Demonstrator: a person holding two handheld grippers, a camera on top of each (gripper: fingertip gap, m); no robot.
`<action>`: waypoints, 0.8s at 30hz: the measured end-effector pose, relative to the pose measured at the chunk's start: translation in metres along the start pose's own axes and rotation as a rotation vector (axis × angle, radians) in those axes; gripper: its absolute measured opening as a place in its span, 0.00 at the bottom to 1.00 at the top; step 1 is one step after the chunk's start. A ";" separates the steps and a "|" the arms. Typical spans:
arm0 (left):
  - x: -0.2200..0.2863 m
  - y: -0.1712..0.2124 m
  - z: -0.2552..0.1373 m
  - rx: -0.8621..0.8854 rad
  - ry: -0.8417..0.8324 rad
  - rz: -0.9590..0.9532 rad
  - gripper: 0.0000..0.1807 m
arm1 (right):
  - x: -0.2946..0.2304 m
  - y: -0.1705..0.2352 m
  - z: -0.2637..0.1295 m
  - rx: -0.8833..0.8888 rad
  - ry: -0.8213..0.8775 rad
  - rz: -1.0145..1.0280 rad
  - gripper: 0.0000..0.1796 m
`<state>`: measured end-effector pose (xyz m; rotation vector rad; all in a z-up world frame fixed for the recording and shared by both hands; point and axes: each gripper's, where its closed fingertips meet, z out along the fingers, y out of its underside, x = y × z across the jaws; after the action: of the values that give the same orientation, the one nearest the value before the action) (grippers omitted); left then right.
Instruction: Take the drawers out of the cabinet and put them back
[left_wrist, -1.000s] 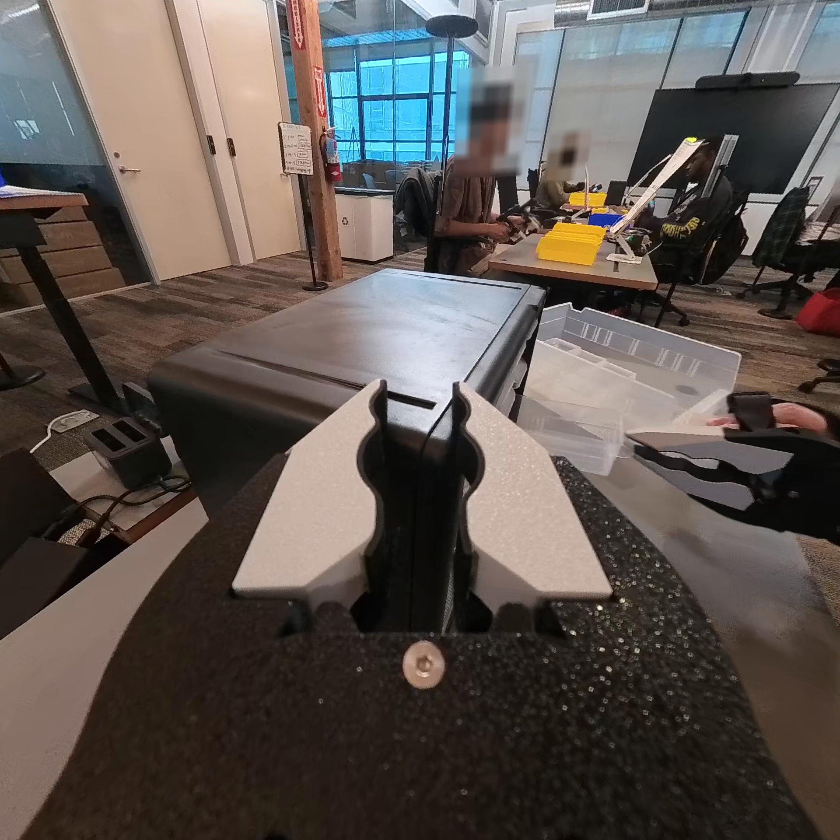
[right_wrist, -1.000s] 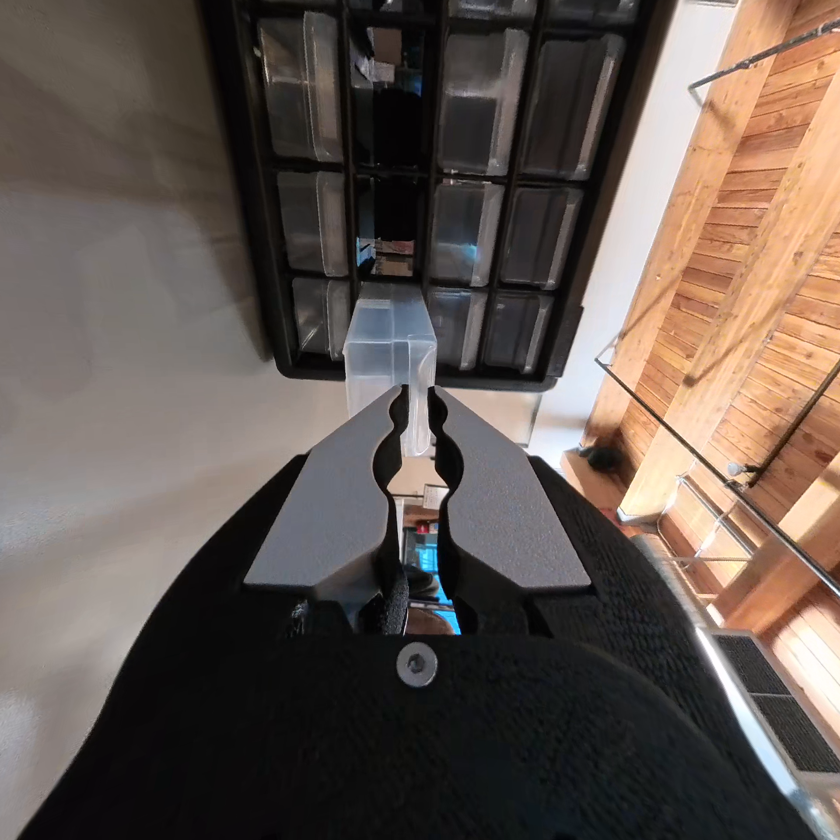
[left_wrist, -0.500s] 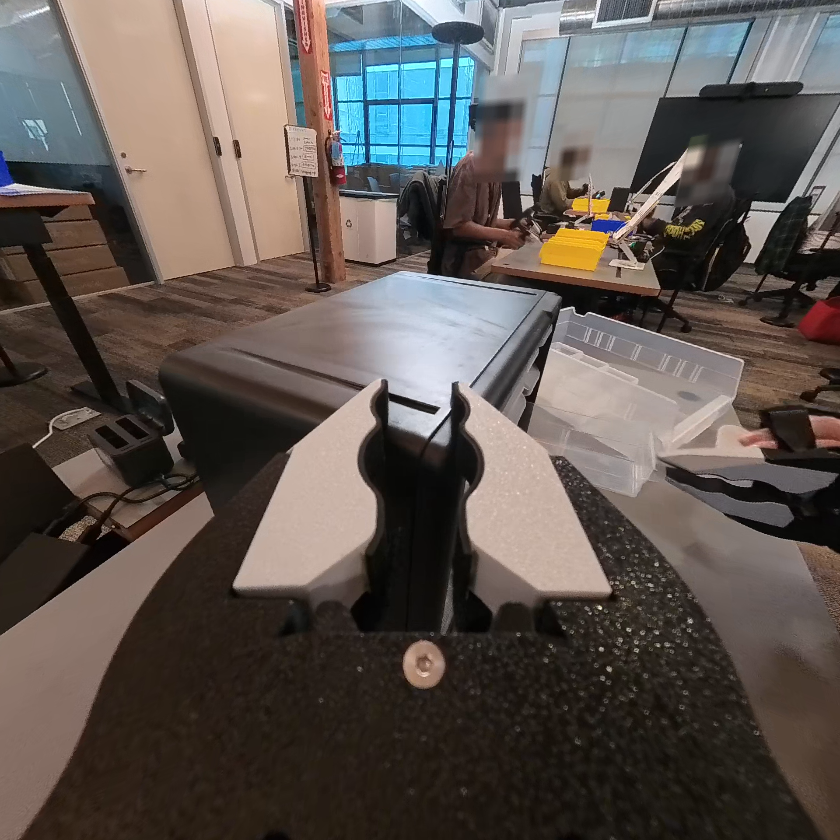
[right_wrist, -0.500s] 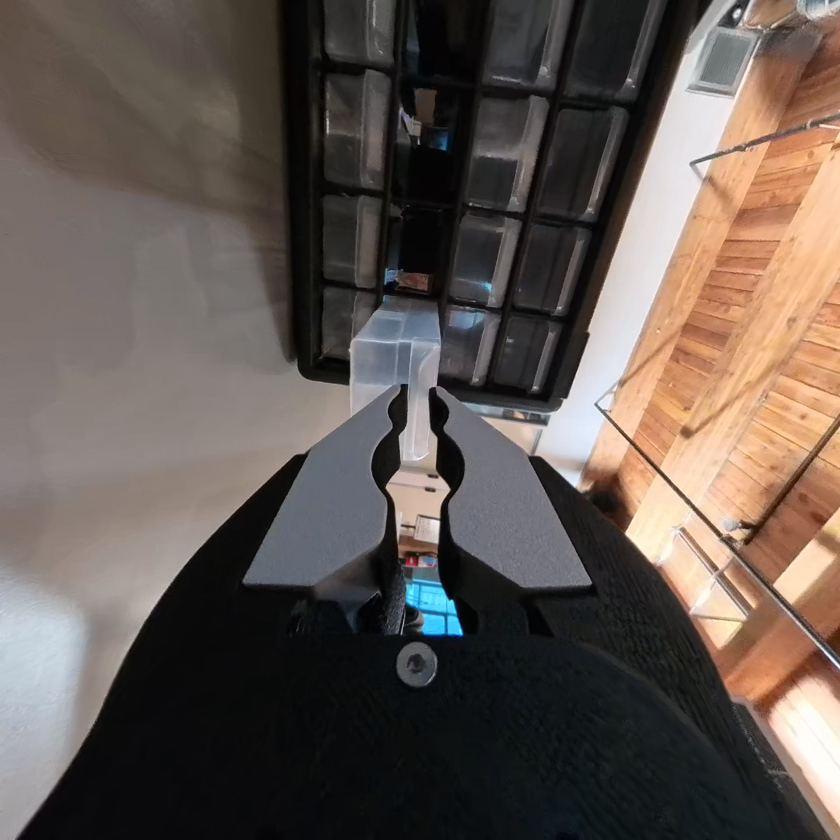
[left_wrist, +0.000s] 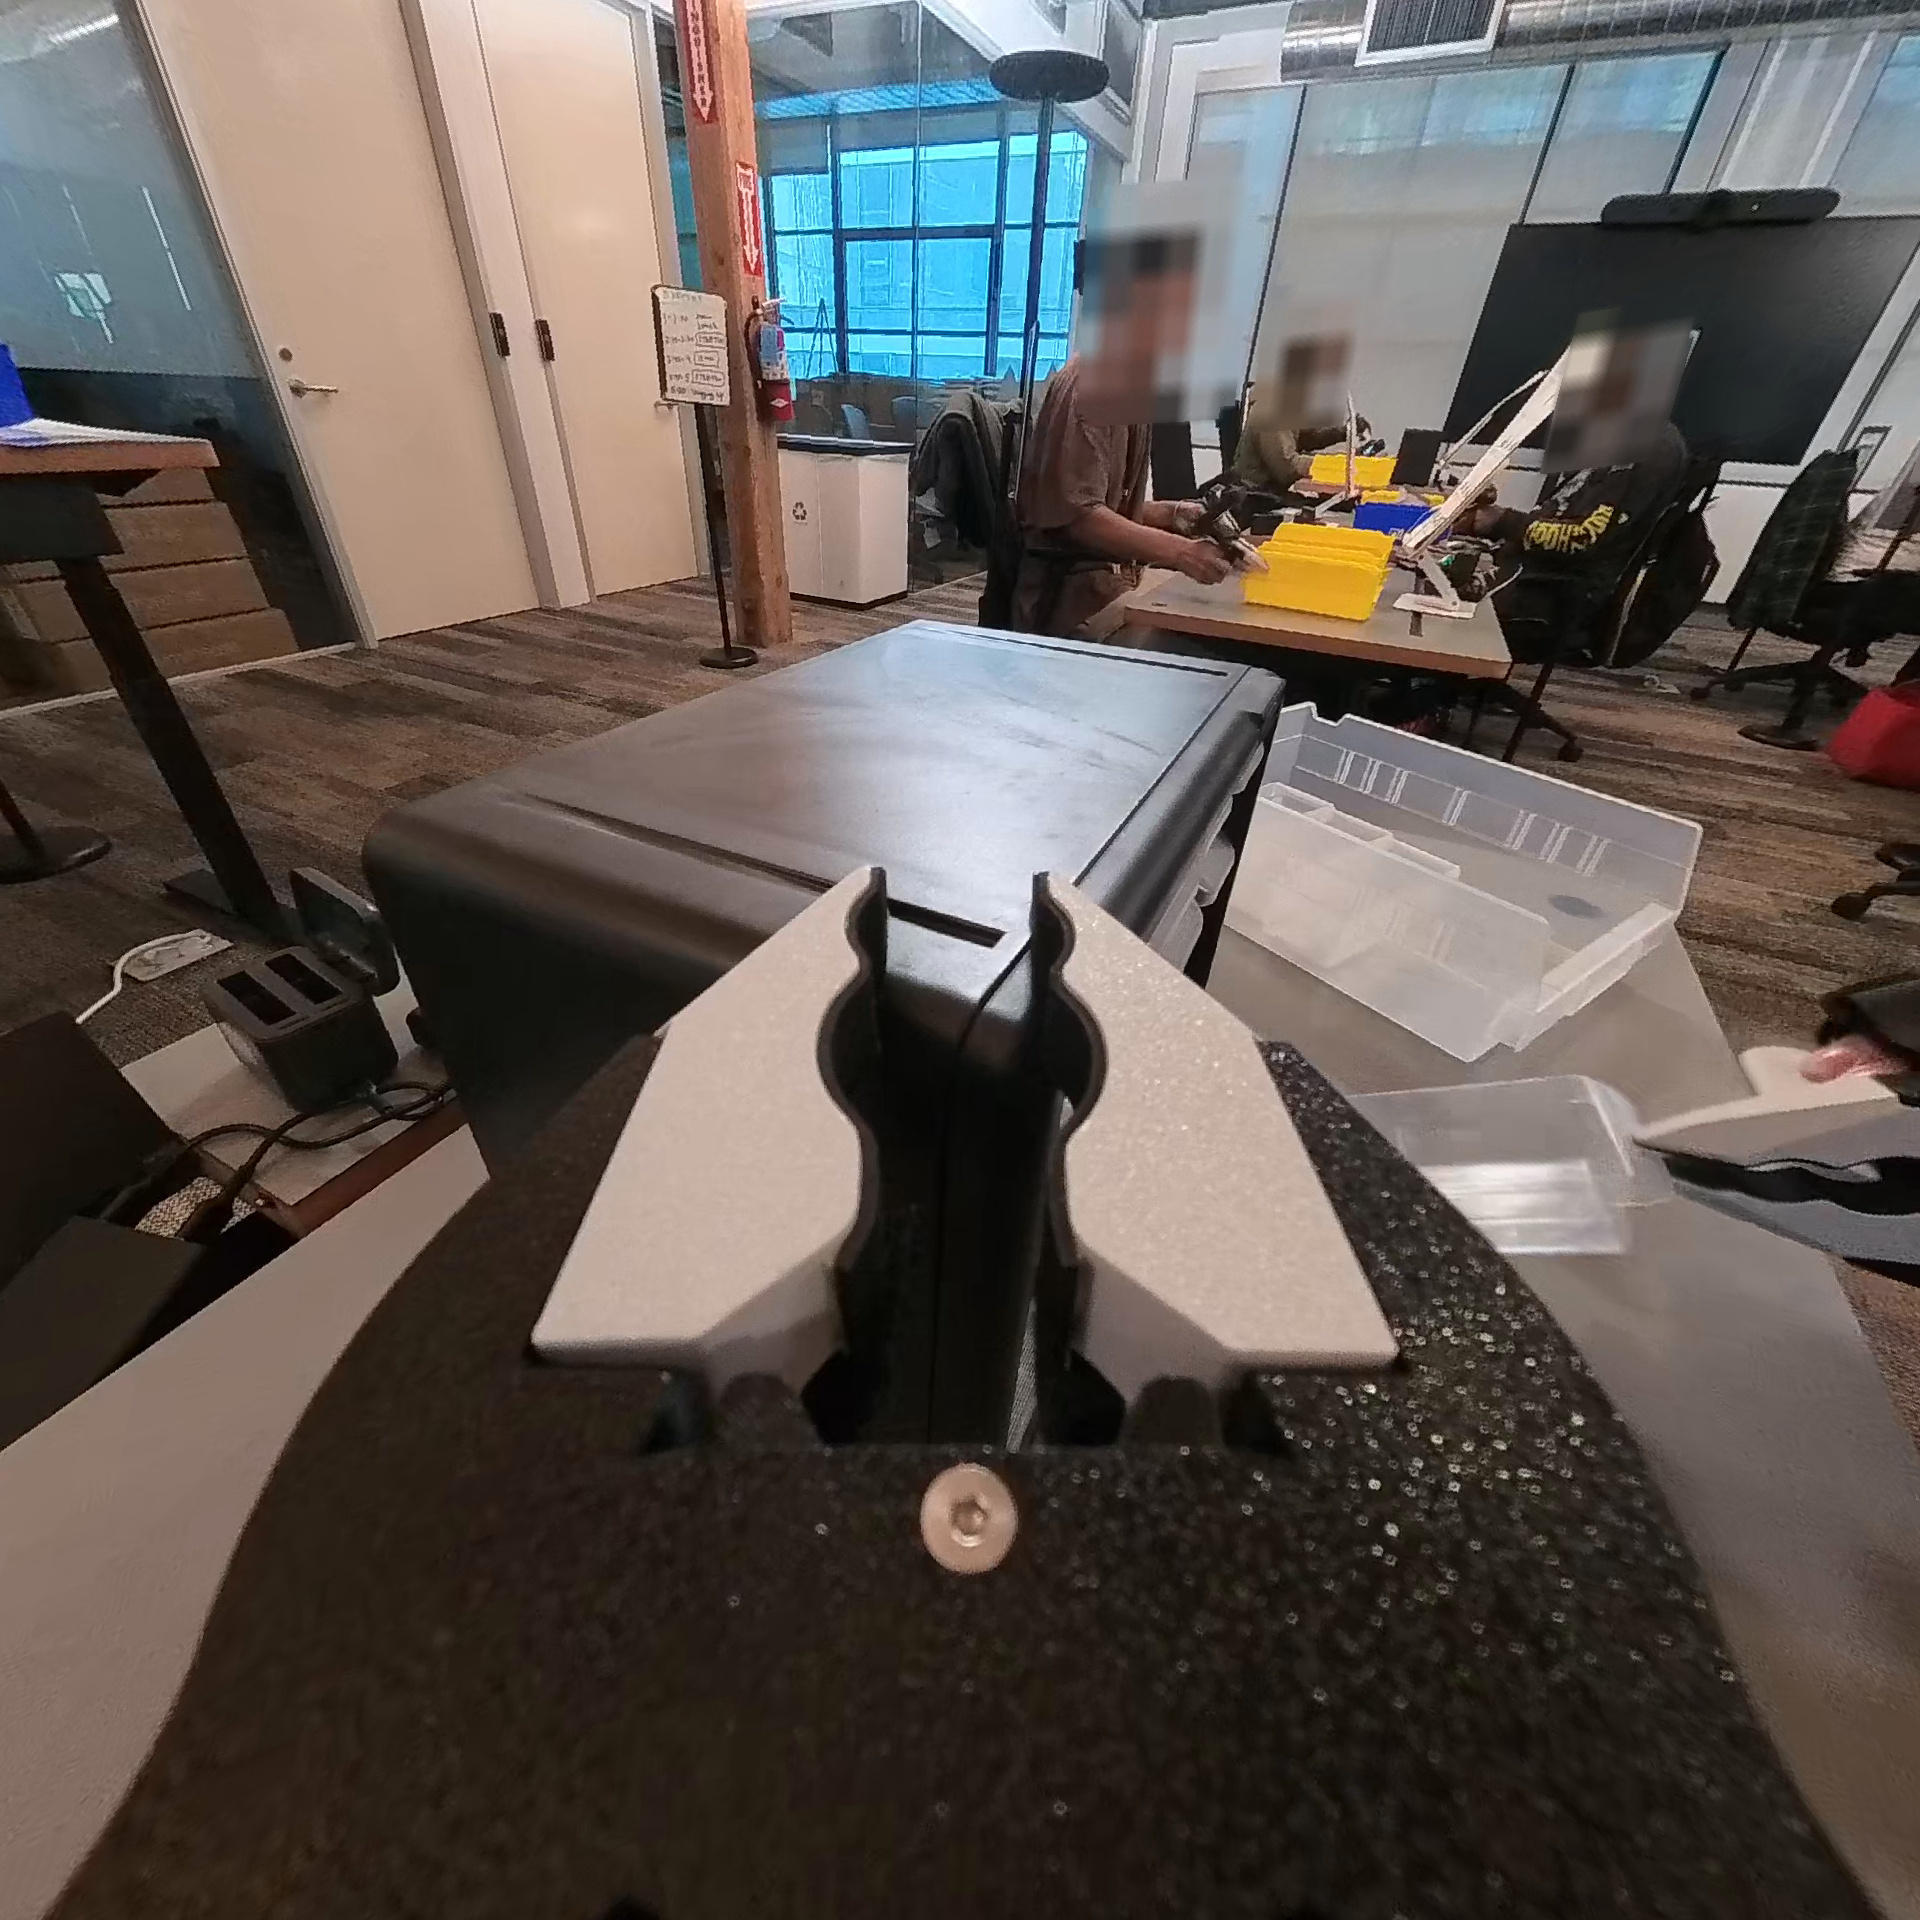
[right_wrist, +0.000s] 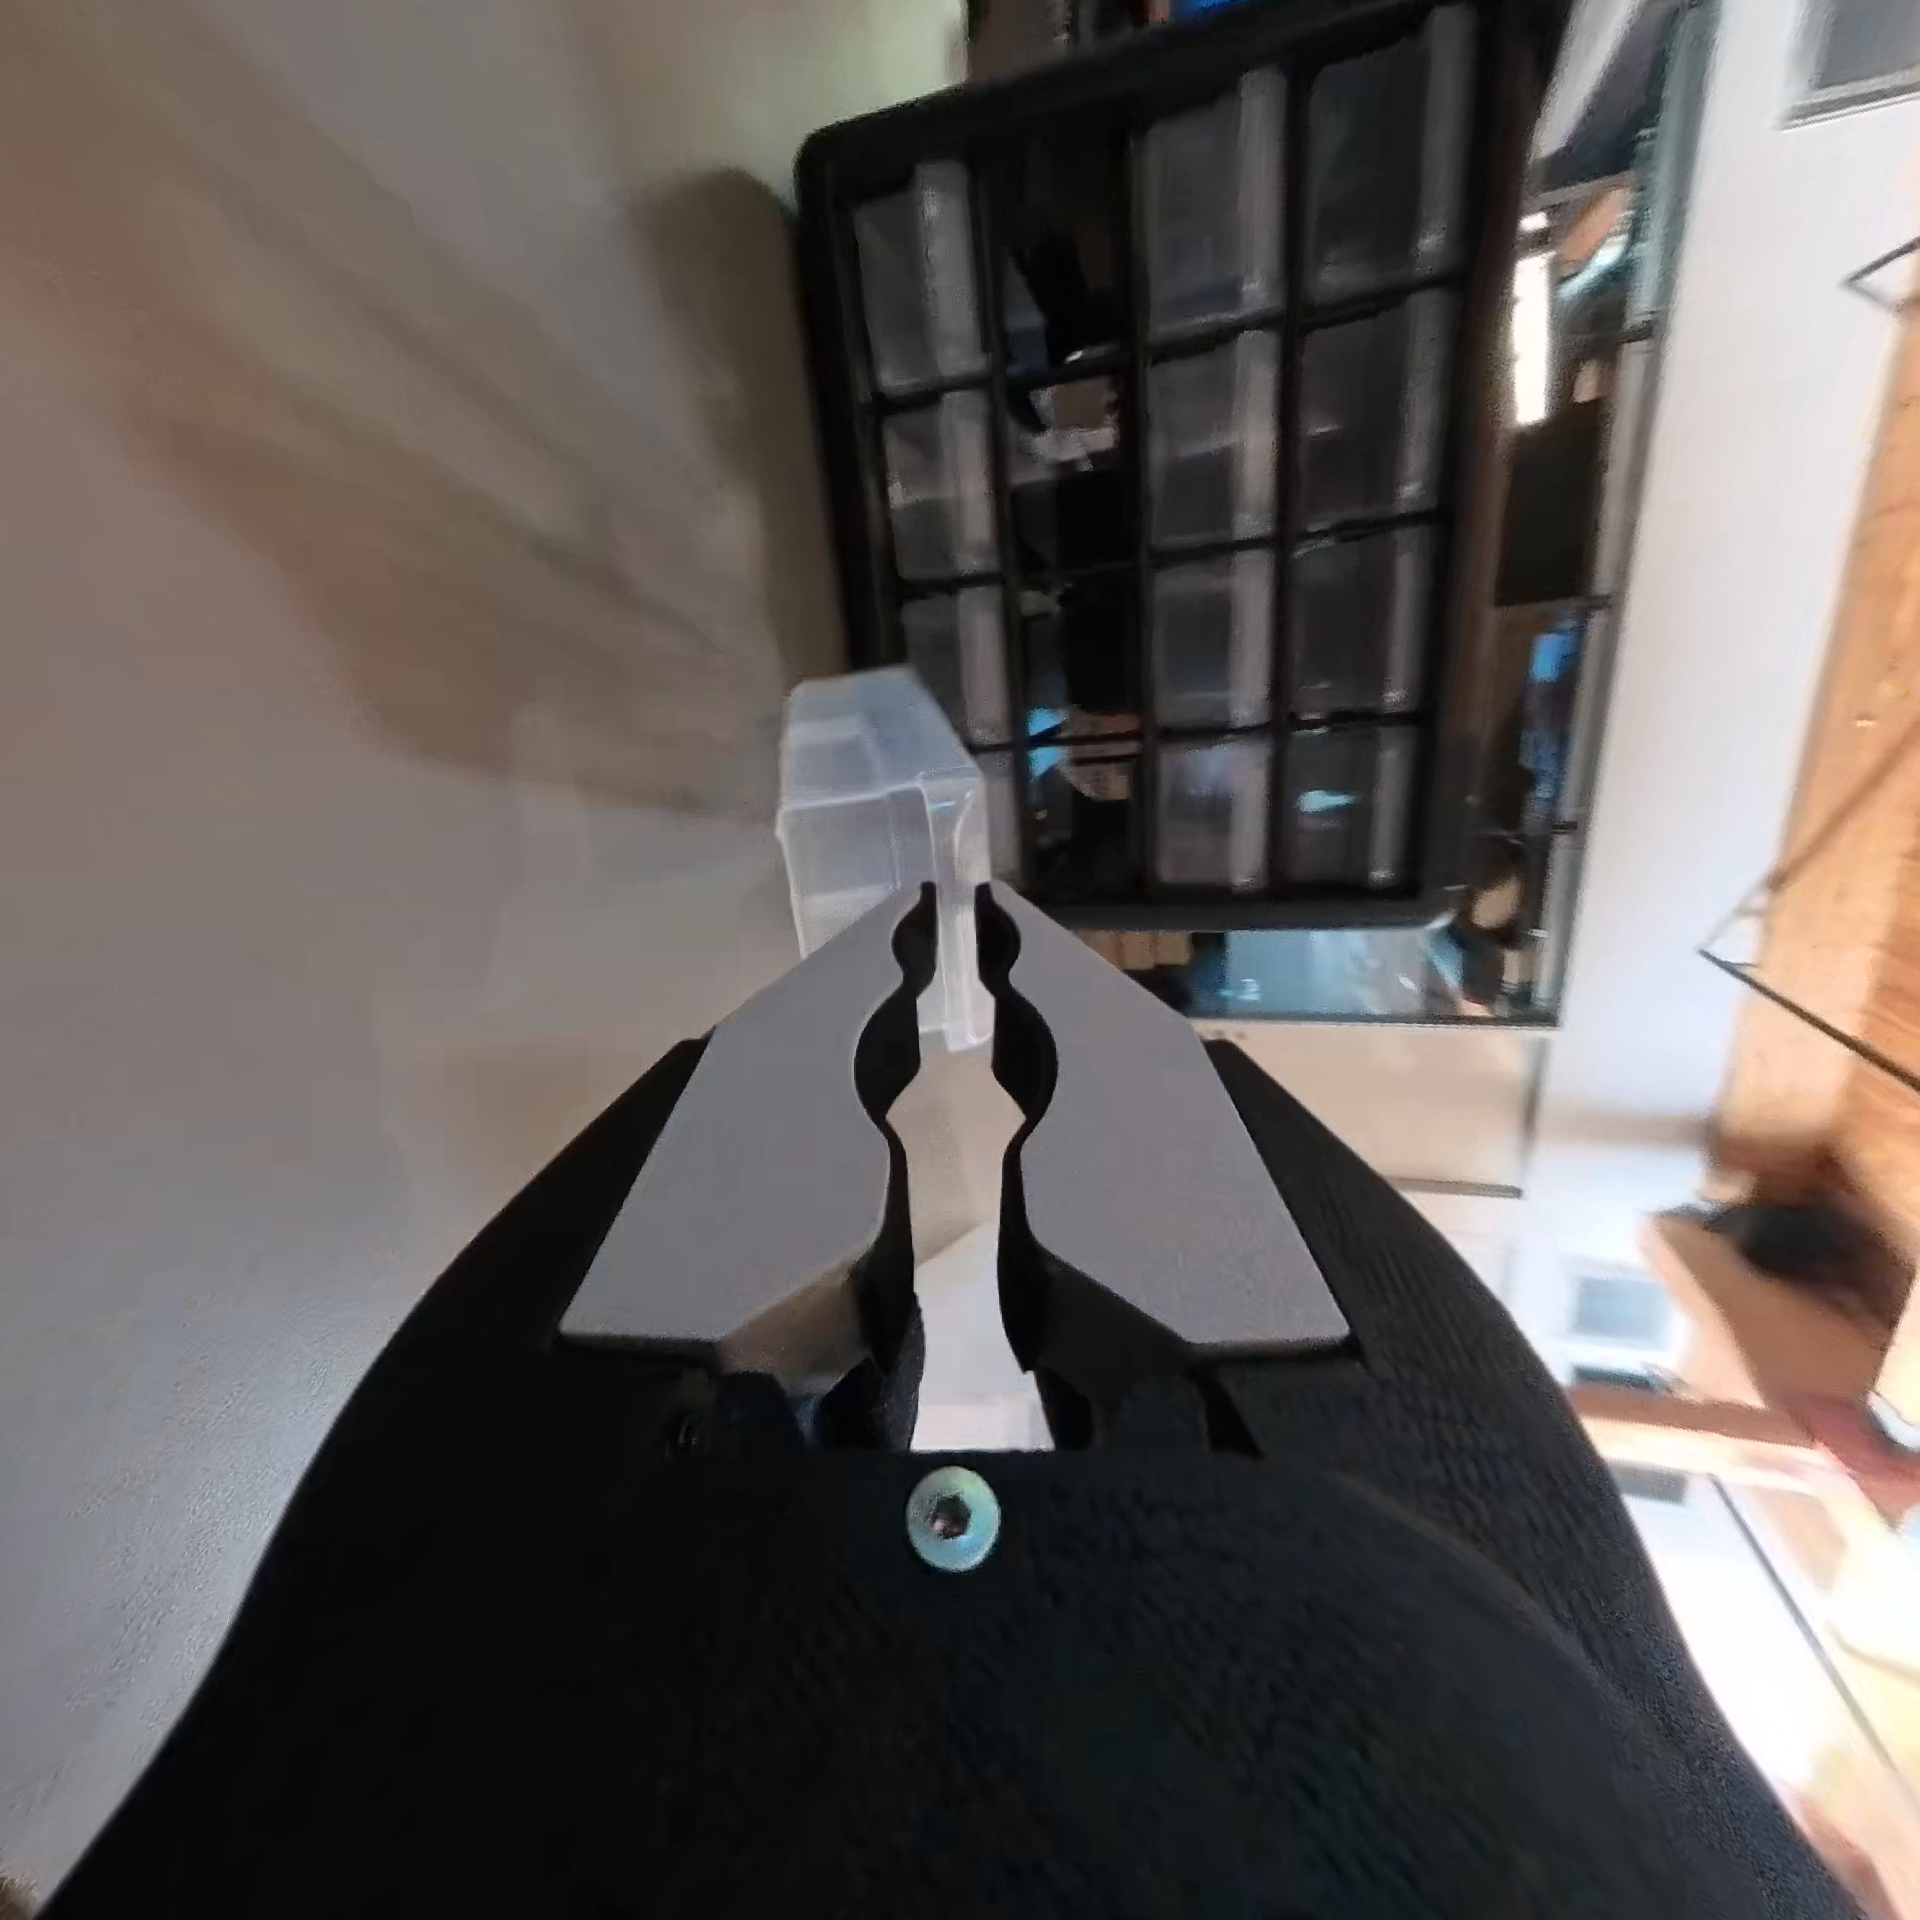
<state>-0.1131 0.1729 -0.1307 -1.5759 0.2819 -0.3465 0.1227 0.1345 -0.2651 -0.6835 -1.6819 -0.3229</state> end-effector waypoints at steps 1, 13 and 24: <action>0.000 0.000 0.000 -0.001 -0.001 0.001 0.14 | -0.008 0.006 0.000 -0.011 -0.042 -0.002 0.03; 0.003 0.001 -0.001 -0.011 0.016 0.009 0.15 | -0.004 0.074 -0.040 -0.072 -0.275 0.588 0.23; 0.003 0.001 0.000 -0.007 0.016 0.005 0.14 | -0.023 0.021 0.027 -0.314 -0.582 0.768 0.12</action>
<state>-0.1104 0.1713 -0.1311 -1.5794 0.2998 -0.3543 0.1159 0.1607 -0.2967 -1.7116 -1.7615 0.1912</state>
